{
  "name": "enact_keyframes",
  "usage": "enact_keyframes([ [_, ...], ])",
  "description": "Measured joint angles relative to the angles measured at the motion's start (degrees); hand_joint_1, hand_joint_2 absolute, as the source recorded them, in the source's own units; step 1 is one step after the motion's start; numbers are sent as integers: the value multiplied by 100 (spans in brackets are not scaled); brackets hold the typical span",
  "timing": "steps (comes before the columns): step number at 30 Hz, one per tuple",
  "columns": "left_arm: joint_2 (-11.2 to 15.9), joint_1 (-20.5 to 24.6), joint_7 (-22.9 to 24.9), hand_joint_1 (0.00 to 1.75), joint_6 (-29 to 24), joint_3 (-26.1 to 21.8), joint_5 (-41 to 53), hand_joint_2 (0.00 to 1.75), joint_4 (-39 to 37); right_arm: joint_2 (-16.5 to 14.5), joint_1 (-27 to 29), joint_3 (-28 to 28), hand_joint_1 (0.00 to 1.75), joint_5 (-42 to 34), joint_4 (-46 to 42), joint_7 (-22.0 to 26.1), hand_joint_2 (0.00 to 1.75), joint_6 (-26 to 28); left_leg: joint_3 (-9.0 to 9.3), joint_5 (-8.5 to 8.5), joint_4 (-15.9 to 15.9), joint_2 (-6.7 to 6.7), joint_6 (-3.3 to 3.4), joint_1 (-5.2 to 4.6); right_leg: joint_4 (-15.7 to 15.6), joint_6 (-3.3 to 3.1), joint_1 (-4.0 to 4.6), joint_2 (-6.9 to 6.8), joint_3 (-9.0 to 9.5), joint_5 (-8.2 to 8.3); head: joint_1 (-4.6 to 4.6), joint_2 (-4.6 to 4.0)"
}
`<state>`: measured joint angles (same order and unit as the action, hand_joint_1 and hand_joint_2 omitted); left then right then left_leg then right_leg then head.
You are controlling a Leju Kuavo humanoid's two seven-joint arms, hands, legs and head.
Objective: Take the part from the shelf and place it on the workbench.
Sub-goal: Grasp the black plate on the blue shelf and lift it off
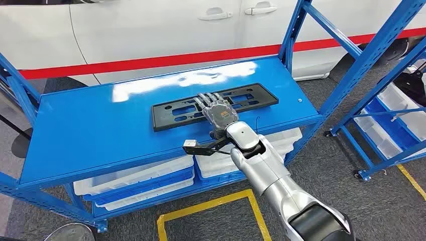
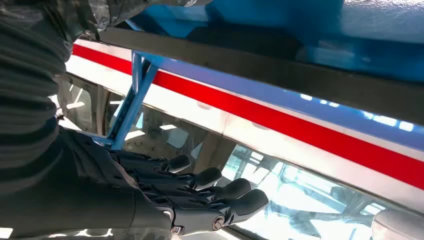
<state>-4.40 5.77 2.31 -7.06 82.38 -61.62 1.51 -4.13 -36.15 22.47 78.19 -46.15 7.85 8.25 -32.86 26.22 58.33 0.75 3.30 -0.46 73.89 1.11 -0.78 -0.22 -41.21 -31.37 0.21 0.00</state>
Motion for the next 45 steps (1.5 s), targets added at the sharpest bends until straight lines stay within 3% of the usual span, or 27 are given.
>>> enact_keyframes([
  [2,-5,-3,-3,0,0,0,-4,0,0,0,-5,0,0,4,15,0,175,-2,74,48,-1,9,4,-24,-494,-88,45,9,148,349,0,-1],
  [3,-17,-6,-6,0,0,0,-6,0,0,0,-9,0,0,7,32,1,175,-3,132,92,-3,16,2,-50,-862,-171,82,12,272,584,-5,-1],
  [4,-27,-3,-8,0,0,0,-8,0,-1,-2,-15,1,0,10,48,3,175,-5,168,128,-5,23,-8,-62,-1171,-237,112,15,389,717,-5,-1],
  [5,-37,5,-10,0,-1,0,-9,0,-1,-10,-19,1,0,14,62,5,175,-7,181,151,-12,26,-25,-63,-1353,-284,137,16,468,754,-6,-1],
  [7,-42,23,-14,0,-2,1,-13,0,-3,-26,-33,2,0,29,93,8,175,-9,186,174,-41,27,-77,-52,-1473,-310,150,20,543,695,3,-1],
  [9,-33,27,-23,0,-7,2,-18,0,-13,-44,-50,2,0,57,133,3,175,-9,196,230,-12,8,-137,-52,-1585,-321,94,20,639,688,7,-1],
  [11,-23,23,-29,0,-11,2,-24,0,-21,-66,-78,3,0,99,203,-3,175,-13,11,410,386,-13,-210,-26,-1698,-329,34,10,772,681,1,-1],
  [14,-15,17,-29,0,-11,2,-41,0,-22,-88,-90,6,0,158,352,-4,175,-25,-652,643,1393,-31,-320,73,-1715,-319,19,-4,893,595,-3,-1],
  [15,-10,10,-29,0,-11,3,-49,0,-23,-93,-86,9,0,175,408,-4,175,-27,-791,553,1488,-37,-354,103,-1699,-303,8,-6,933,547,-3,0],
  [16,-1,1,-30,0,-11,3,-54,0,-25,-98,-84,13,0,190,461,-5,175,-27,-826,363,1378,-40,-382,129,-1676,-283,-9,-4,975,493,-3,0],
  [18,22,-16,-30,0,-11,4,-63,0,-28,-113,-89,21,0,213,546,-12,175,-27,-648,-152,715,-51,-439,169,-1607,-218,-59,4,1073,361,-2,-1],
  [19,31,-19,-30,0,-10,4,-65,0,-28,-120,-95,24,0,216,571,-16,175,-27,-528,-298,421,-54,-457,165,-1579,-175,-71,10,1104,302,-6,-1],
  [21,38,-11,-30,0,-9,3,-67,0,-29,-134,-111,29,0,217,613,-22,175,-27,-395,-334,130,-44,-410,135,-1543,-93,-67,18,1122,224,-12,-1],
  [24,44,-1,-30,0,-7,3,-69,0,-31,-151,-126,38,0,217,661,-22,175,-27,-374,-257,100,-25,-255,110,-1566,-8,-67,20,1139,177,-13,-1],
  [26,45,-11,-30,0,-7,4,-73,0,-31,-155,-146,39,1,218,680,-22,175,-27,-322,-229,79,-27,-169,116,-1347,28,-80,19,1049,50,-9,-1],
  [27,45,-14,-31,0,-7,4,-76,0,-31,-155,-155,40,31,223,692,-23,175,-34,-296,-215,70,-30,-134,117,-1059,37,-79,18,899,-78,-7,-1],
  [29,45,-9,-41,0,-7,4,-92,0,-31,-155,-164,52,108,259,743,-36,175,-88,-263,-182,70,-30,-86,92,-263,31,-59,18,426,-349,-6,-1],
  [30,45,-7,-51,0,-8,4,-108,0,-31,-154,-160,64,147,287,783,-48,175,-125,-244,-163,70,-24,-67,71,43,17,-45,18,204,-396,-6,-2],
  [31,45,-9,-66,0,-10,3,-130,0,-31,-154,-156,80,157,313,829,-59,175,-165,-218,-140,70,-15,-51,46,156,-14,-24,19,66,-323,-7,-2],
  [32,46,-13,-79,0,-13,3,-156,0,-31,-153,-155,98,161,335,872,-67,175,-194,-185,-116,70,-5,-39,17,53,-63,2,20,34,-145,-7,-2],
  [34,53,-22,-101,0,-12,2,-205,0,-31,-153,-175,142,166,358,948,-72,175,-258,-108,-67,65,13,-24,-32,-672,-239,90,28,247,378,-7,-2],
  [36,72,-20,-115,0,4,2,-246,0,-30,-151,-209,188,172,369,1020,-67,175,-338,-78,-35,59,19,-39,-57,-1283,-404,169,29,482,656,-16,-2],
  [37,97,-21,-121,0,11,2,-272,0,-29,-152,-224,211,174,368,1048,-60,175,-379,-80,-25,60,20,-46,-54,-1409,-418,184,29,537,674,-19,-2],
  [40,215,-30,-125,0,25,2,-341,0,-8,-155,-285,288,175,314,1105,-22,175,-481,-75,-10,63,13,-58,-36,-1492,-237,174,33,591,667,-14,-2],
  [41,252,-34,-124,0,27,2,-356,0,4,-154,-310,311,175,288,1120,-11,175,-502,-66,-8,58,11,-63,-32,-1492,-208,174,34,598,658,-14,-2],
  [45,373,-46,-109,0,26,2,-385,0,53,-152,-400,358,175,192,1145,5,175,-530,-24,4,32,13,-79,-31,-1492,-234,175,34,623,638,-16,-2],
])
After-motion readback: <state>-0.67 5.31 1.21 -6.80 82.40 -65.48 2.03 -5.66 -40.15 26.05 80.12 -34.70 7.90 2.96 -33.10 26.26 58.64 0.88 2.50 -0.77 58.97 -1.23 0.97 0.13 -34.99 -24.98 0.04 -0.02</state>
